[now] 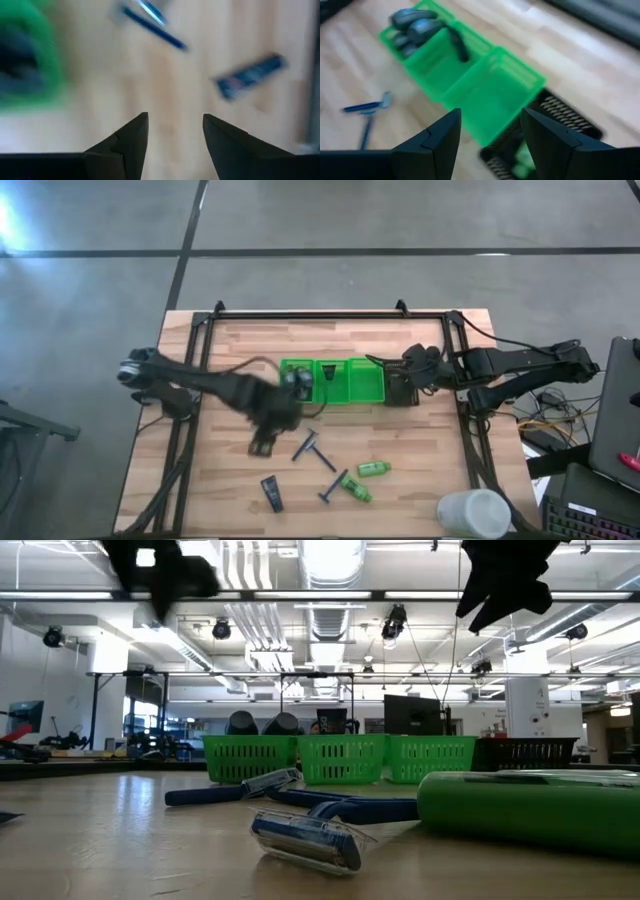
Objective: Pick & Place Travel size toiletries
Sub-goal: Put the shaving cream into the middle green bin
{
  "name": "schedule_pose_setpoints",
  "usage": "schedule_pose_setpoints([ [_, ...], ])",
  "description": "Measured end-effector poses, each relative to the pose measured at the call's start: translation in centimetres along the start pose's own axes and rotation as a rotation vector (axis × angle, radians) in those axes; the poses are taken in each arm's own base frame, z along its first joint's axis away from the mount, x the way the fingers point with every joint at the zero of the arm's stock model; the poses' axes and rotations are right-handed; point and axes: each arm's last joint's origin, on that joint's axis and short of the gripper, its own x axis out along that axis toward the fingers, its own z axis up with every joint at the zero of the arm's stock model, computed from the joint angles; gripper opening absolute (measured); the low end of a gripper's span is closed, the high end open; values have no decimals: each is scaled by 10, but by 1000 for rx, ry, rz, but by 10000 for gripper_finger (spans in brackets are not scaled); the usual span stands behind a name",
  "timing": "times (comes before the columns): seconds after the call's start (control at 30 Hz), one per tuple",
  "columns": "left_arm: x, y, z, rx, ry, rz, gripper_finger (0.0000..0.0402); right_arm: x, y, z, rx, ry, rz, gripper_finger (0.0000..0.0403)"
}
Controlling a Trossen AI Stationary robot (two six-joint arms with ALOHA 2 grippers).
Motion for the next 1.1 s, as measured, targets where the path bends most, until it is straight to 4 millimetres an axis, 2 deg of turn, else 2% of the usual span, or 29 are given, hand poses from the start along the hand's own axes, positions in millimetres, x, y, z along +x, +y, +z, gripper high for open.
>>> schedule_pose_setpoints([
  [0.13, 35, -19, -24, -301, 30, -263, 193, 8, 12, 1, 35, 54, 135, 210],
  [0.27, 58, -35, -45, -553, -112, -396, 193, 31, 32, -1, 26, 147, 248, 215],
  [0.33, 68, -40, -56, -595, -158, -441, 193, 44, 44, -5, -7, 197, 301, 218],
  [0.47, 79, -54, -80, -524, -238, -465, 193, 65, 65, -15, -51, 281, 354, 226],
  [0.67, 107, -61, -114, -415, -168, -415, 193, 84, 112, -24, 36, 324, 429, 237],
  [0.87, 122, -74, -125, -203, -252, -507, 193, 110, 159, -31, 109, 397, 398, 242],
  [1.1, 143, -78, -127, -86, -313, -621, 192, 142, 207, -33, 158, 481, 434, 232],
])
